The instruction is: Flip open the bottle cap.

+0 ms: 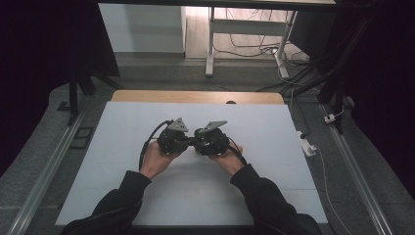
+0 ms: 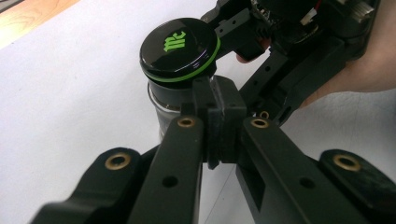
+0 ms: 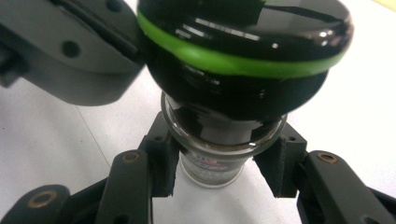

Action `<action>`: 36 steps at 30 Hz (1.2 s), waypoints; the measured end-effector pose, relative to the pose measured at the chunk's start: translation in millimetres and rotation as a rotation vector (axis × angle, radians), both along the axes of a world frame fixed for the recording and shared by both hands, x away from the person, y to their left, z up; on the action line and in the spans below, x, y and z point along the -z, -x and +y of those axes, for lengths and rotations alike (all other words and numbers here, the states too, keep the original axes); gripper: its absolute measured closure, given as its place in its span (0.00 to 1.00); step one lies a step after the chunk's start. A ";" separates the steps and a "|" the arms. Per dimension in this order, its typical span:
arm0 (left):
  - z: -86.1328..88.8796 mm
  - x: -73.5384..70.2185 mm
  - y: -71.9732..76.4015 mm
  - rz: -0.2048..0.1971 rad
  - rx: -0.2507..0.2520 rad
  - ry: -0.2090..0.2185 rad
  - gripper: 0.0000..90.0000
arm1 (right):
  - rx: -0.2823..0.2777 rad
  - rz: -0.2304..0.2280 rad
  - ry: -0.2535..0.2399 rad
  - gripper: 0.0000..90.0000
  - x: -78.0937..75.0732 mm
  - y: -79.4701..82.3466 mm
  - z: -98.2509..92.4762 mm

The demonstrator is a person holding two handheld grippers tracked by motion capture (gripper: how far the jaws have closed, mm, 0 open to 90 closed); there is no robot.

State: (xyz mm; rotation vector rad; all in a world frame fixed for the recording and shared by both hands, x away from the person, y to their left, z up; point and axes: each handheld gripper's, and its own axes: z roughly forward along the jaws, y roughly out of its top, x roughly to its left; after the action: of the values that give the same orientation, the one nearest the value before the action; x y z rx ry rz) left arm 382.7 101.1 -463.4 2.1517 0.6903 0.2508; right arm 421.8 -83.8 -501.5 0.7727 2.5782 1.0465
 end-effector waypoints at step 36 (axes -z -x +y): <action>11.6 -6.9 -12.7 0.007 -0.126 0.040 0.99 | -0.002 -0.008 0.003 0.59 0.5 0.4 0.0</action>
State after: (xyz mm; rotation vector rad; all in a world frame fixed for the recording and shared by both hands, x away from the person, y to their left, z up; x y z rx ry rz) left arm 395.3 112.7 -456.5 2.0750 0.8295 0.2939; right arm 421.4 -83.7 -502.0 0.7633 2.5736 1.0441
